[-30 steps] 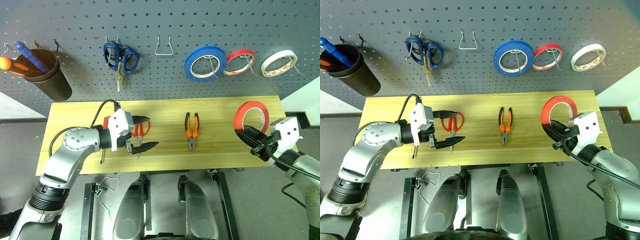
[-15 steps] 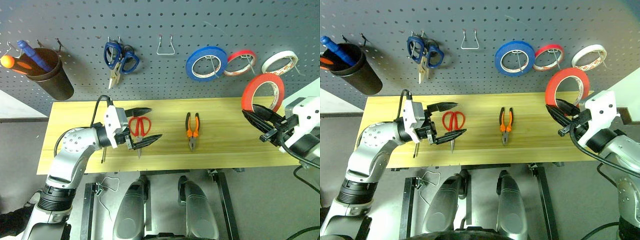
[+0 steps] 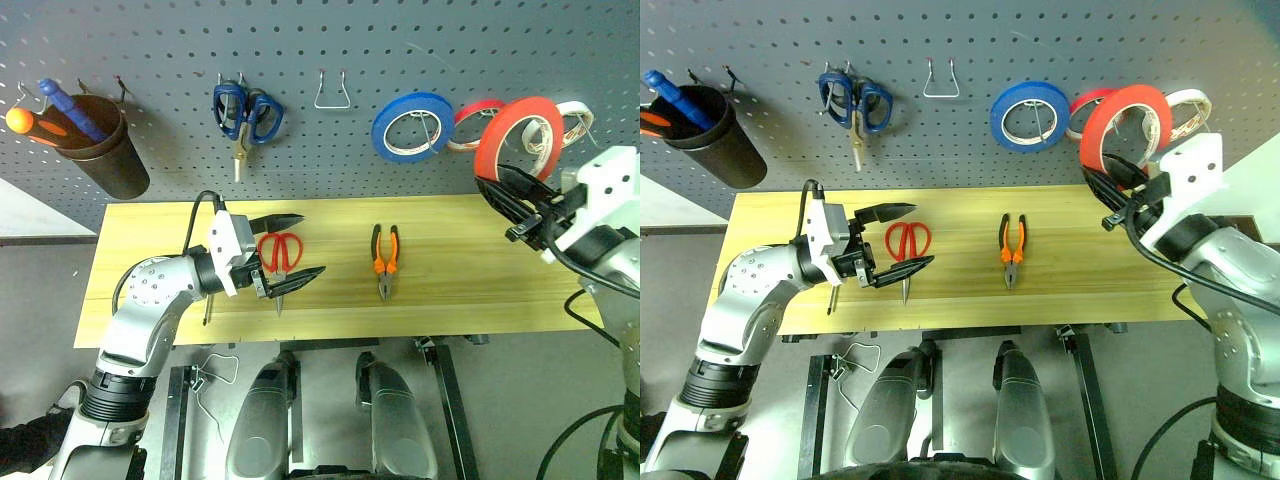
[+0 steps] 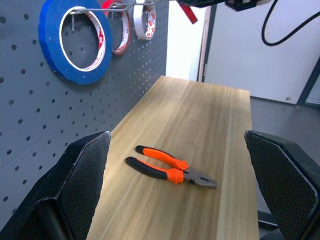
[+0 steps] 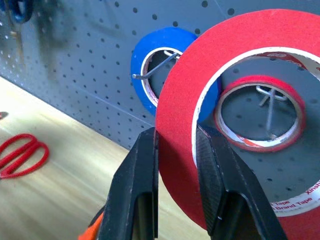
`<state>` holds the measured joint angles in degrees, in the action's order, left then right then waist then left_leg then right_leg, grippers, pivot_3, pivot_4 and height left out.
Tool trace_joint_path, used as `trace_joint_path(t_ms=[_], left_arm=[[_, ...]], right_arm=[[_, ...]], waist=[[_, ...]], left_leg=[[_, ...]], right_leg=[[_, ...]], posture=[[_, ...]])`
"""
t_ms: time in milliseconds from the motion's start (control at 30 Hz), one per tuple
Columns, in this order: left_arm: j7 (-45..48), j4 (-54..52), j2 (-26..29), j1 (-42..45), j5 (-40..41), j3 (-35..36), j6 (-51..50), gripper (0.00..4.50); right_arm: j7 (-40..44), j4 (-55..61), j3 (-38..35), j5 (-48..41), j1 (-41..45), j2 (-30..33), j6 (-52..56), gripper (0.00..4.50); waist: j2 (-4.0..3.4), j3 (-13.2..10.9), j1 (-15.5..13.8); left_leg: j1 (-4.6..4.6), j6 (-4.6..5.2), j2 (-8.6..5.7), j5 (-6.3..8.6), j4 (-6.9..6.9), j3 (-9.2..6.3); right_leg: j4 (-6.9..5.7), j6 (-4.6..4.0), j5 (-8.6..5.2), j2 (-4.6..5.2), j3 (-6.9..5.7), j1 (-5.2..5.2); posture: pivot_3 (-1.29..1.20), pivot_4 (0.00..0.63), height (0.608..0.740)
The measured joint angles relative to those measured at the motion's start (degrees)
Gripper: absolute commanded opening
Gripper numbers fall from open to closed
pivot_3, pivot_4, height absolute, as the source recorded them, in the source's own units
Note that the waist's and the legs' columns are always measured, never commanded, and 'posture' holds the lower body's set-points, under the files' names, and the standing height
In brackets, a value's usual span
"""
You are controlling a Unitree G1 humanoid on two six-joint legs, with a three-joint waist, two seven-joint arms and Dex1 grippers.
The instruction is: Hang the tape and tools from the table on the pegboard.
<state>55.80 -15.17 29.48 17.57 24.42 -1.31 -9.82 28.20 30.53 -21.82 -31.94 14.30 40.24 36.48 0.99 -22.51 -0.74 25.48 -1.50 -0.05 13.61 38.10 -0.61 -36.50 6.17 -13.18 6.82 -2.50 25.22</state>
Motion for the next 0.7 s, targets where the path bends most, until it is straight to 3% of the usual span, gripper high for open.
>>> trace_joint_path(t_ms=[367,700], left_arm=[[-1.06,-2.47,1.69,-1.28,0.08,0.50,-1.19,4.50],[-1.32,-3.05,1.89,-1.26,0.12,0.56,-2.07,4.50]], right_arm=[[-0.84,-10.27,5.39,3.89,5.49,-4.82,-6.42,0.69],[0.27,-28.95,8.67,9.18,12.79,-10.72,-17.98,0.69]], waist=[[-0.01,0.01,0.04],[-0.01,0.01,0.18]], left_leg=[[-0.04,-0.01,0.00,0.00,0.04,0.01],[-0.10,-0.04,-0.02,-0.03,0.08,0.04]], right_leg=[[-0.13,0.00,0.00,0.00,0.02,0.03],[-0.37,-0.02,-0.01,0.00,0.05,0.09]], posture=[[0.08,0.329,0.716],[0.09,0.328,0.716]])
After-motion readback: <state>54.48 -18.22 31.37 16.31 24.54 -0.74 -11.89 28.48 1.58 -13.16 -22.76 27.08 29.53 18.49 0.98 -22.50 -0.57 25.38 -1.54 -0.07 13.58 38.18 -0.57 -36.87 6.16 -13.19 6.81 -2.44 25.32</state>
